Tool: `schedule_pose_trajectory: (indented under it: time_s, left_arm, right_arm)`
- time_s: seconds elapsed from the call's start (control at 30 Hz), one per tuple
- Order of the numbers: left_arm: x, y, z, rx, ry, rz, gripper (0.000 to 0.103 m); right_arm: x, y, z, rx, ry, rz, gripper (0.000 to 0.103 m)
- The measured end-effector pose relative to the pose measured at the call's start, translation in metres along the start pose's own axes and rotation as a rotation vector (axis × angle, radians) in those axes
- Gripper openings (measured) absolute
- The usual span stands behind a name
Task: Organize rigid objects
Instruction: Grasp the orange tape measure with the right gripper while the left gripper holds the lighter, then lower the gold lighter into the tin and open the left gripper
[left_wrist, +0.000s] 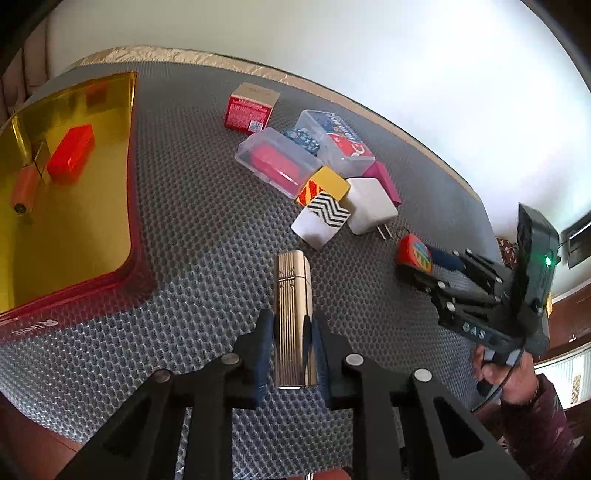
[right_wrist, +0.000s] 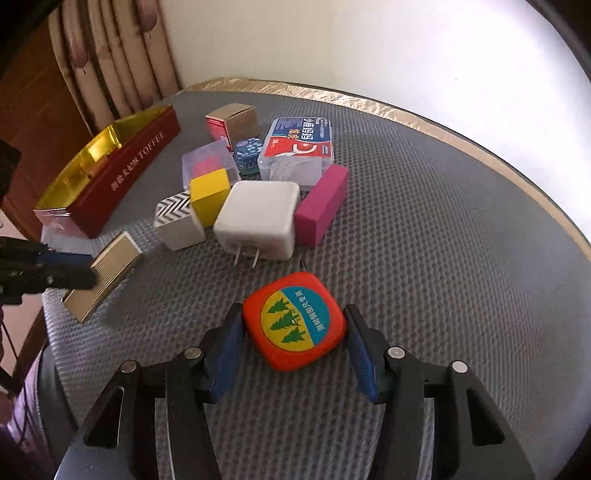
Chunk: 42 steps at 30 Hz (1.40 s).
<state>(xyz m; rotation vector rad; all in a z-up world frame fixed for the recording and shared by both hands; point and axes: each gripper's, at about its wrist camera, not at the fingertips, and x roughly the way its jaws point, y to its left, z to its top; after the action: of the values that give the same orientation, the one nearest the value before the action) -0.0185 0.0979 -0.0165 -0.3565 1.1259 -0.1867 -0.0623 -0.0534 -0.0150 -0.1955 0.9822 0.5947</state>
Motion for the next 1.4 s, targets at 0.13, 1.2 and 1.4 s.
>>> schedule_pose_trajectory:
  time_s: [0.13, 1.2, 1.4]
  left_arm:
    - [-0.004, -0.001, 0.0, 0.003, -0.007, 0.003, 0.021]
    - [-0.039, -0.026, -0.005, 0.113, -0.086, 0.016, 0.029]
    - [-0.094, 0.044, 0.031, 0.021, -0.18, 0.19, 0.029]
  right_arm:
    - [-0.018, 0.002, -0.014, 0.045, -0.039, 0.015, 0.05]
    - [-0.028, 0.004, -0.035, 0.1, -0.03, 0.029, 0.05]
    - [-0.038, 0.009, -0.031, 0.106, -0.056, 0.044, 0.05]
